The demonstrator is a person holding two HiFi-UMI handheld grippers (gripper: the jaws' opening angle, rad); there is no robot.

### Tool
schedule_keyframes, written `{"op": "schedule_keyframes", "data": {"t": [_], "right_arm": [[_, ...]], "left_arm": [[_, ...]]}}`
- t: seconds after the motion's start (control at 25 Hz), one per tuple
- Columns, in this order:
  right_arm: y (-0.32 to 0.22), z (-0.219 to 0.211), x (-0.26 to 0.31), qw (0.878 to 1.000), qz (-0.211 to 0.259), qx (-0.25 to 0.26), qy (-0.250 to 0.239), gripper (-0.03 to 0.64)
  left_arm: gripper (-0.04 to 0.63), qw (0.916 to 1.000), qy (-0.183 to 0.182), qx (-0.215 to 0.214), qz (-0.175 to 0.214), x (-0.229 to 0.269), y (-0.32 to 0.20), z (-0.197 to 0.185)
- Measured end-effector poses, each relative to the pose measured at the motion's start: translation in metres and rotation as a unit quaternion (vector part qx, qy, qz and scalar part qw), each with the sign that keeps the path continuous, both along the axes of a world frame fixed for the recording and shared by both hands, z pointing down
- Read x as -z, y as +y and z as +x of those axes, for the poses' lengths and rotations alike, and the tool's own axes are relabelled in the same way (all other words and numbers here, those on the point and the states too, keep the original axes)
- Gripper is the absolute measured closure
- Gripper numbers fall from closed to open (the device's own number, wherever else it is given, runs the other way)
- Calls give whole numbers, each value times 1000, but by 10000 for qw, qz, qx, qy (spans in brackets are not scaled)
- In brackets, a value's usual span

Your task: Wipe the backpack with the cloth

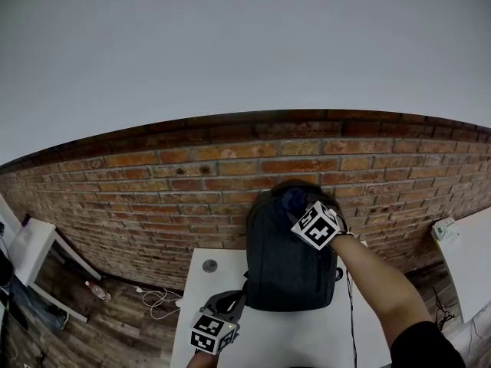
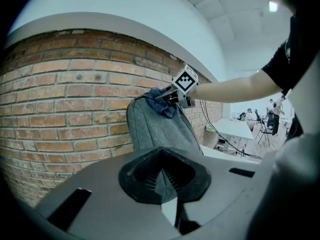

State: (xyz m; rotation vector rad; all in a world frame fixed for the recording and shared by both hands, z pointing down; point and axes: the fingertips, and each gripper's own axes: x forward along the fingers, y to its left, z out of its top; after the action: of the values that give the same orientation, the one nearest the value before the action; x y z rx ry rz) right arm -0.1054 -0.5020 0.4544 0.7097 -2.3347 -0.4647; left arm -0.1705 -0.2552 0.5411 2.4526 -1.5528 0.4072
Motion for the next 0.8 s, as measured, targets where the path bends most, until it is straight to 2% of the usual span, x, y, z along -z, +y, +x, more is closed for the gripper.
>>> {"op": "schedule_keyframes", "data": {"t": [0.32, 0.6, 0.8], "right_arm": [[28, -15, -40, 9974, 30, 359, 620, 565], [45, -10, -59, 9971, -401, 365, 541, 565], [68, -9, -78, 9931, -538, 582, 865, 565]], "left_arm": [[614, 10000, 23, 46, -21, -2, 2, -6], [614, 9999, 74, 127, -20, -3, 2, -11], [614, 10000, 84, 45, 19, -1, 1, -6]]}}
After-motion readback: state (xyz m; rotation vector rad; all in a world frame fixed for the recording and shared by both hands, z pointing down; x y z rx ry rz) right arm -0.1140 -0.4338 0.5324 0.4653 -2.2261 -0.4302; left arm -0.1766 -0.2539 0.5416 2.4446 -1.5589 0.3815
